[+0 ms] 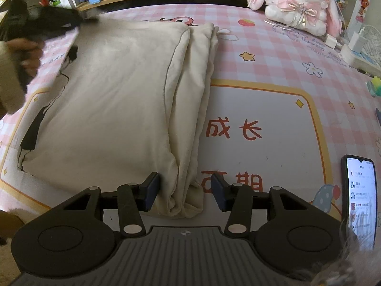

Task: Fold clothes
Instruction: 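Open both grippers and release the lengthwise-folded T-shirt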

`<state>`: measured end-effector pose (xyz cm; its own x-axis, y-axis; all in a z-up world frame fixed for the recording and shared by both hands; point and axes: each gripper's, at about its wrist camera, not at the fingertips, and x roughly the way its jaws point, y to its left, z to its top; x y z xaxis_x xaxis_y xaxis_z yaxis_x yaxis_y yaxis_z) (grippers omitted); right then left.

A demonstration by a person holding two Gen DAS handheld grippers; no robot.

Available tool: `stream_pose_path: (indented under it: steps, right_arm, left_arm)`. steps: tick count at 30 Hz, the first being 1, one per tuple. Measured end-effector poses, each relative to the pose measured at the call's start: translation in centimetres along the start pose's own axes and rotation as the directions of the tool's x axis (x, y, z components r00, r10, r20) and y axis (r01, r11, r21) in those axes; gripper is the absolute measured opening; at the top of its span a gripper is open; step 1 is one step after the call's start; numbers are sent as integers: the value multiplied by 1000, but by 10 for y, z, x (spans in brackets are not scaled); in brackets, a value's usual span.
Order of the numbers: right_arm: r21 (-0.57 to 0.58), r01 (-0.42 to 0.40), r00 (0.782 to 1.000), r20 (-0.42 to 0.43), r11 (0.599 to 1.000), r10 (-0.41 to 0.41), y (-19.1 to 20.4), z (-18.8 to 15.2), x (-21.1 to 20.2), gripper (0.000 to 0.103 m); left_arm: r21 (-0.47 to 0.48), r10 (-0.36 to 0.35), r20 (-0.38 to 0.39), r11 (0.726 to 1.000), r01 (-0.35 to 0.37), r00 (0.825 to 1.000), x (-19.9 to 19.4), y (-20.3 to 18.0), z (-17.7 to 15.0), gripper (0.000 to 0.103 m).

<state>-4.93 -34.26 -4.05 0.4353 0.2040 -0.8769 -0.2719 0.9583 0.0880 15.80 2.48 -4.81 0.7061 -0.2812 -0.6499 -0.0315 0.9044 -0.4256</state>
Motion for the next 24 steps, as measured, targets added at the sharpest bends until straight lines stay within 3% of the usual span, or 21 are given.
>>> stream_pose_path:
  steps: [3,7,11,16,24]
  right_arm:
    - [-8,-8,1000,1,1000,8,-1,0,0,45]
    - [-18,-20,1000,2,1000,20,-2,1,0,47]
    - [-29,-31,1000,3,999,31,-3,1,0,49]
    - [79,-121,993,-3,989,122,-22,0,-1,48]
    - [276,-274,960,12,921,281,-57,-3,-3,45]
  left_arm:
    - [17,36,71,999,-37,997,-19,-3,4,52]
    - [28,75,151,996,-80,986,-53,-9,1,58]
    - [149,79,191,983,-108,978,-90,-34,-22,70]
    - [291,100,177,945,-149,979,-127,-68,-76,80]
    - [331,198,98,918,-220,975,-157,-102,-154,90]
